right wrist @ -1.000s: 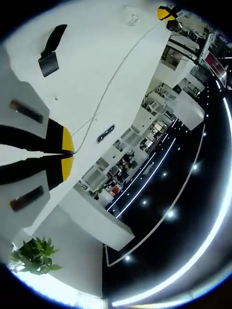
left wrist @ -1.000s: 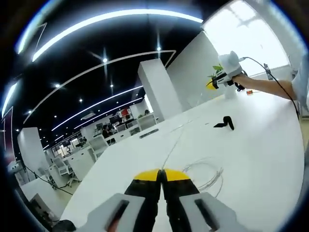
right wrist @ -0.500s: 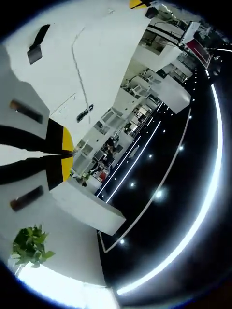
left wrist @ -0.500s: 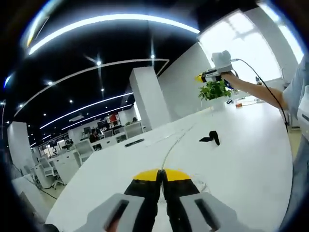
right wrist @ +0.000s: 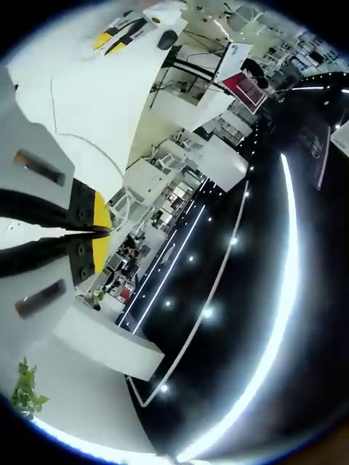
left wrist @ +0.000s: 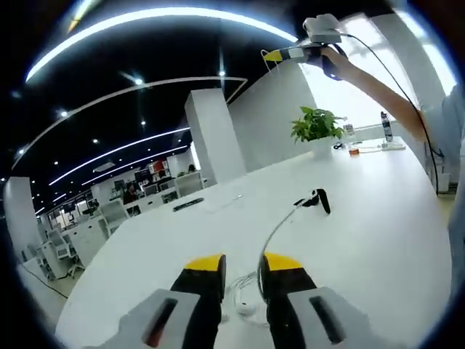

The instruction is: Peel open the Velcro strap on the desktop, arrange the wired earphones neatly onto it, and close the Velcro strap to secure them.

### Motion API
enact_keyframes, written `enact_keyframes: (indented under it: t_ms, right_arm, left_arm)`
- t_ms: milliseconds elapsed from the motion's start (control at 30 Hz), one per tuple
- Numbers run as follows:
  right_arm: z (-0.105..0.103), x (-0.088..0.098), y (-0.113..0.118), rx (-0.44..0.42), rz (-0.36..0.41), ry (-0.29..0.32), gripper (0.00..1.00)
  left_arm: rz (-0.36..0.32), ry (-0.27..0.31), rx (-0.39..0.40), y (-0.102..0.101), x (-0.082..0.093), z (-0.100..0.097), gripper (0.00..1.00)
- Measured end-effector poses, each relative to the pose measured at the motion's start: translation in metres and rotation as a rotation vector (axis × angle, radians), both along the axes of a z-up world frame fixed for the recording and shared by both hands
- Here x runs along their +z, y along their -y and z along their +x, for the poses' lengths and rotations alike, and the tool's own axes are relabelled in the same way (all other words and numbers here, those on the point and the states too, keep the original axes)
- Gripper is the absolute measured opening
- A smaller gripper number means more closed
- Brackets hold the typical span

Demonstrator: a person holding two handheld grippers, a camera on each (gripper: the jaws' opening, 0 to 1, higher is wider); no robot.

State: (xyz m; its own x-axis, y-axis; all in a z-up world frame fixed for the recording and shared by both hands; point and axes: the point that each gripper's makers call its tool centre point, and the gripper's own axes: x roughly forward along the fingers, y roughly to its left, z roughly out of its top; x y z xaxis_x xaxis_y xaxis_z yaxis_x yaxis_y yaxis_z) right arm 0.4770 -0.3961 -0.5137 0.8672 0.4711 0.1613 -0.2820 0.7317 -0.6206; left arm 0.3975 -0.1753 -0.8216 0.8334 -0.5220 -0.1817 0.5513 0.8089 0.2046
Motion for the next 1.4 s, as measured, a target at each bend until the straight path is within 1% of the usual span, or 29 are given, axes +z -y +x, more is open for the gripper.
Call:
enact_keyframes:
  t_ms: [100,200,233,267,300,333,400,433,467,533,567,667,800,867,967,1033,1100,1167,1200,1300,1400]
  right_arm:
    - [-0.008,-0.002,-0.018,0.029,-0.034,0.000,0.03]
    - [-0.014,-0.006,-0.032,0.058,-0.044,-0.012,0.03]
    - [-0.014,-0.007,-0.036,0.068,-0.043,-0.019,0.03]
    - [-0.014,-0.008,-0.038,0.073,-0.044,-0.022,0.03]
    - [-0.015,-0.010,-0.042,0.079,-0.049,-0.026,0.03]
    - [-0.015,-0.013,-0.046,0.080,-0.058,-0.026,0.03]
    - [-0.013,-0.014,-0.050,0.064,-0.086,-0.013,0.03]
    - [-0.011,-0.013,-0.050,0.056,-0.093,-0.002,0.03]
    - [-0.009,-0.013,-0.051,0.050,-0.098,0.006,0.03]
    - [0.001,-0.009,-0.048,0.032,-0.103,0.016,0.03]
    - [0.004,-0.008,-0.049,0.030,-0.103,0.015,0.03]
    - [0.009,-0.011,-0.056,0.041,-0.100,-0.008,0.03]
    - [0.006,-0.013,-0.073,0.102,-0.070,-0.028,0.03]
    - [0.005,-0.012,-0.084,0.125,-0.069,-0.033,0.03]
    - [0.002,-0.015,-0.109,0.202,-0.045,-0.073,0.03]
    - [0.003,-0.016,-0.121,0.226,-0.041,-0.082,0.03]
    - [0.003,-0.018,-0.133,0.257,-0.025,-0.090,0.03]
    - [-0.001,-0.023,-0.146,0.316,0.010,-0.132,0.03]
    - [-0.003,-0.026,-0.151,0.335,0.014,-0.146,0.03]
    - [-0.008,-0.031,-0.161,0.359,0.012,-0.157,0.03]
    - [-0.022,-0.031,-0.173,0.425,0.035,-0.181,0.03]
  left_arm:
    - [0.001,0.006,-0.003,-0.001,0.003,-0.002,0.26]
    - [0.000,-0.011,-0.018,-0.002,0.004,-0.008,0.33]
    - [-0.004,-0.022,-0.025,-0.002,0.003,-0.011,0.34]
    - [-0.013,-0.026,-0.031,-0.002,0.003,-0.015,0.32]
    - [-0.025,-0.021,-0.040,-0.002,0.004,-0.018,0.26]
    - [-0.035,-0.021,-0.046,-0.003,0.004,-0.020,0.25]
    - [-0.040,-0.051,-0.053,-0.006,0.001,-0.022,0.27]
    - [-0.029,-0.064,-0.056,-0.008,-0.002,-0.023,0.28]
    - [0.006,-0.085,-0.072,-0.010,-0.007,-0.027,0.30]
    - [0.038,-0.077,-0.100,-0.010,-0.007,-0.034,0.31]
    - [0.043,-0.075,-0.112,-0.009,-0.007,-0.038,0.32]
    - [0.028,-0.076,-0.139,-0.009,-0.005,-0.046,0.33]
    - [0.027,-0.078,-0.131,-0.009,-0.009,-0.045,0.33]
    - [0.027,-0.077,-0.129,-0.008,-0.010,-0.045,0.31]
    - [0.008,-0.059,-0.133,-0.004,-0.007,-0.047,0.28]
    - [-0.019,-0.054,-0.144,-0.001,-0.002,-0.052,0.27]
    - [-0.031,-0.055,-0.143,-0.002,-0.001,-0.057,0.27]
    - [-0.018,-0.036,-0.126,-0.006,0.001,-0.059,0.24]
    - [-0.006,-0.019,-0.116,-0.009,0.003,-0.060,0.22]
    - [-0.006,-0.006,-0.101,-0.013,0.005,-0.062,0.18]
    - [-0.004,-0.011,-0.091,-0.016,0.003,-0.060,0.16]
